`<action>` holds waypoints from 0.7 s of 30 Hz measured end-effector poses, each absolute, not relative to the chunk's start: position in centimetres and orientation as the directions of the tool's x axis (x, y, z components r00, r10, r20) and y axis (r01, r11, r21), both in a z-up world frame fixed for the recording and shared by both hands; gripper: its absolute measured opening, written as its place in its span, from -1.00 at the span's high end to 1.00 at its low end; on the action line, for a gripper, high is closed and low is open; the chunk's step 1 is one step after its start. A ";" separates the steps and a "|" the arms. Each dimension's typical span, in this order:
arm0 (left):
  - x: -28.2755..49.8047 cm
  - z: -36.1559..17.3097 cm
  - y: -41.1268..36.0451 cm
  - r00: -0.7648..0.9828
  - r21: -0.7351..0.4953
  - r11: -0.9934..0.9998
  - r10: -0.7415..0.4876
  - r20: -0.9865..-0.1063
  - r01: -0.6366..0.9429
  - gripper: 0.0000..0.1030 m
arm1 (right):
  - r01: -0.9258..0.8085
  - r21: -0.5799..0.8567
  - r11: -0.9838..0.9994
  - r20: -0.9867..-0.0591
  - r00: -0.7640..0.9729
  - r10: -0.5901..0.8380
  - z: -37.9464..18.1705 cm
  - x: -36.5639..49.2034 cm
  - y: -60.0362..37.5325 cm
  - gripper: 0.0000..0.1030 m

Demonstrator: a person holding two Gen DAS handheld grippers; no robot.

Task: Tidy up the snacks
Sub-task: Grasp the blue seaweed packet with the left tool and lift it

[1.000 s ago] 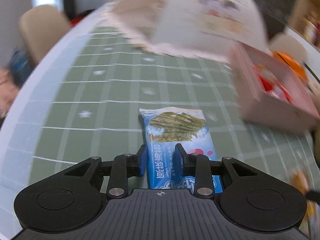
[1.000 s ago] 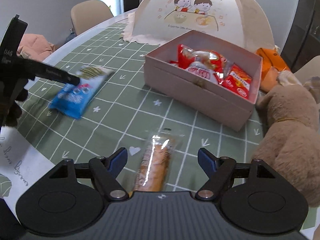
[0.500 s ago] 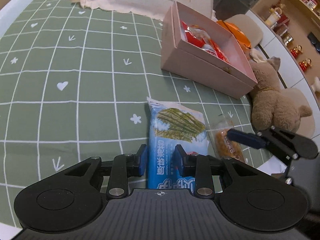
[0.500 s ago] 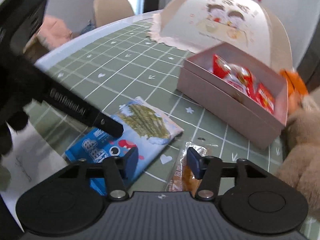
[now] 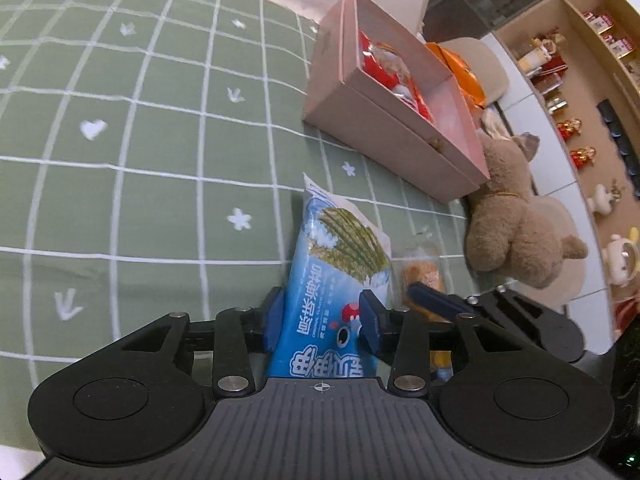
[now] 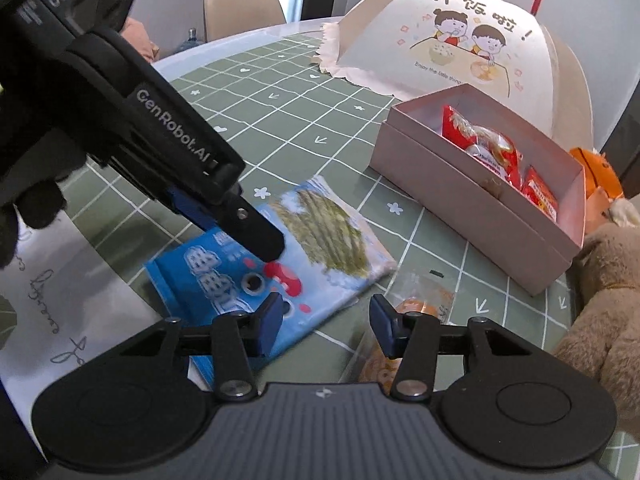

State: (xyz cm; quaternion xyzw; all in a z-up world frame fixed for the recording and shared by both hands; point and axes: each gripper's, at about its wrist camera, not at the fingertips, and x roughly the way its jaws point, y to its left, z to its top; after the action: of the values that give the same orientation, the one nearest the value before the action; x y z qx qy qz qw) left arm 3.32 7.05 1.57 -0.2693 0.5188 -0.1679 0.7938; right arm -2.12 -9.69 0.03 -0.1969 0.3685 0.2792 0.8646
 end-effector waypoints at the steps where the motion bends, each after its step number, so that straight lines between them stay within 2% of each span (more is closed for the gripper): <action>1: 3.5 1.4 7.0 0.396 -0.616 0.787 -0.562 -0.726 -0.012 0.13 | -0.625 -0.122 0.771 -0.748 0.568 0.343 0.0 -2.0 -9.9 0.05; 3: 3.6 1.3 6.9 0.392 -0.620 0.785 -0.567 -0.724 -0.009 0.17 | -0.616 -0.106 0.780 -0.750 0.565 0.344 0.1 -1.9 -10.2 0.05; 4: 3.6 1.4 6.8 0.393 -0.611 0.791 -0.558 -0.731 -0.014 0.31 | -0.612 -0.105 0.784 -0.752 0.565 0.340 0.1 -1.9 -10.3 0.05; 6: 3.7 1.6 6.6 0.399 -0.566 0.824 -0.513 -0.760 -0.018 0.46 | -0.605 -0.119 0.787 -0.757 0.568 0.322 0.3 -1.9 -10.5 0.05; 8: 3.6 2.0 6.3 0.410 -0.531 0.847 -0.483 -0.774 -0.005 0.45 | -0.600 -0.154 0.785 -0.764 0.576 0.291 0.3 -2.0 -10.6 0.05; 12: 3.6 1.9 6.0 0.391 -0.550 0.835 -0.510 -0.766 0.012 0.43 | -0.571 -0.183 0.800 -0.771 0.589 0.243 0.3 -2.1 -11.4 0.08; 15: 3.7 1.6 5.4 0.388 -0.555 0.832 -0.518 -0.762 0.022 0.43 | -0.552 -0.200 0.809 -0.785 0.585 0.205 -0.2 -1.8 -11.7 0.23; 17: 3.8 1.5 5.2 0.388 -0.567 0.823 -0.531 -0.753 0.025 0.37 | -0.541 -0.179 0.822 -0.790 0.577 0.207 -0.5 -1.7 -12.0 0.26; 19: 4.0 1.5 5.1 0.389 -0.585 0.811 -0.549 -0.740 0.033 0.19 | -0.540 -0.169 0.825 -0.791 0.573 0.213 -0.5 -1.7 -12.2 0.28; 21: 4.2 1.4 5.0 0.388 -0.601 0.799 -0.563 -0.729 0.031 0.13 | -0.539 -0.162 0.827 -0.790 0.572 0.219 -0.6 -1.6 -12.4 0.28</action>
State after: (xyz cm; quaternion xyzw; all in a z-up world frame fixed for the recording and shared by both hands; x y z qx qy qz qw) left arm 4.20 5.02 1.39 -0.2558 0.5204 -0.1874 0.7928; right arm -1.65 -12.41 -0.59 -0.1966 0.4073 0.2190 0.8646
